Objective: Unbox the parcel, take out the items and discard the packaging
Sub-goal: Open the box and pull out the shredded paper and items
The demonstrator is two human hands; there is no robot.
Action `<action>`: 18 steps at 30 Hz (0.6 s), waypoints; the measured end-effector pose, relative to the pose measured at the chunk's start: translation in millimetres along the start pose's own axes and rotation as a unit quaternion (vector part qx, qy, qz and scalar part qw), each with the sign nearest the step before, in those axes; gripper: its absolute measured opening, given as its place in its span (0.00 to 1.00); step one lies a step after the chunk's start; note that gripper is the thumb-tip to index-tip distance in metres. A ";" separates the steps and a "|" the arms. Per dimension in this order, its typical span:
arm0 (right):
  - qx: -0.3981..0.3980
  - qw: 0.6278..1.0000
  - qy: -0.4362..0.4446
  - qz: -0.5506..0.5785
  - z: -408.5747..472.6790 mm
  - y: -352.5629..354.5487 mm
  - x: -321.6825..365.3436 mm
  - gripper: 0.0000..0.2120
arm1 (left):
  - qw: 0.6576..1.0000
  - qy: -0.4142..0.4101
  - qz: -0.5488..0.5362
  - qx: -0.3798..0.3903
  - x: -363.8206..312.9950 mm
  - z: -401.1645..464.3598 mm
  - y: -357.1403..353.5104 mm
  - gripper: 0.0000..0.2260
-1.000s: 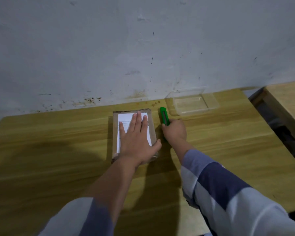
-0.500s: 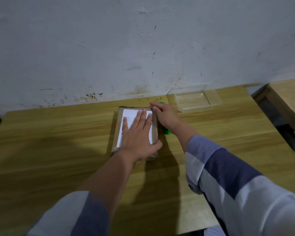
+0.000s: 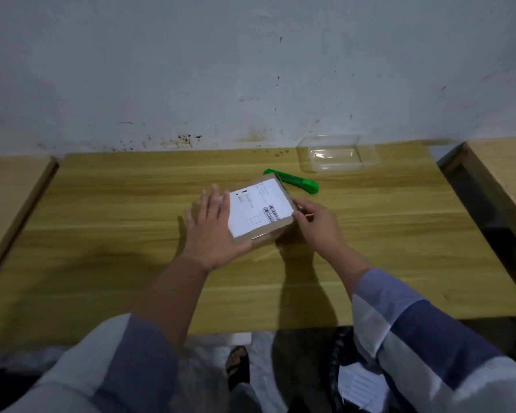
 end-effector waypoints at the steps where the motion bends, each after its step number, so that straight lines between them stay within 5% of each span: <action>1: -0.001 1.000 0.005 -0.002 -10.0 0.4 1.9 0.17 | 0.999 0.017 -0.041 0.003 5.1 -7.4 -1.3 0.54; 7: -0.010 1.000 0.015 0.000 -53.1 -8.1 2.0 0.18 | 0.944 0.108 -0.305 0.063 21.3 -29.5 -21.9 0.56; 14: 0.080 0.987 0.087 -0.113 -58.1 -10.6 9.5 0.33 | 0.939 0.134 -0.313 0.042 26.3 -30.5 -28.4 0.45; 18: 0.130 0.968 0.112 -0.183 -53.1 -15.2 15.1 0.22 | 0.942 0.132 -0.310 0.013 23.5 -31.3 -31.9 0.41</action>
Point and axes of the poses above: each hand's wrist, its own z-axis towards the middle knuckle, its own y-axis out of the back of the hand, x = y × z, the point moved 2 cm from there along z, towards the middle knuckle, and after that the axes turned 13 degrees about y, right-handed, at the moved point
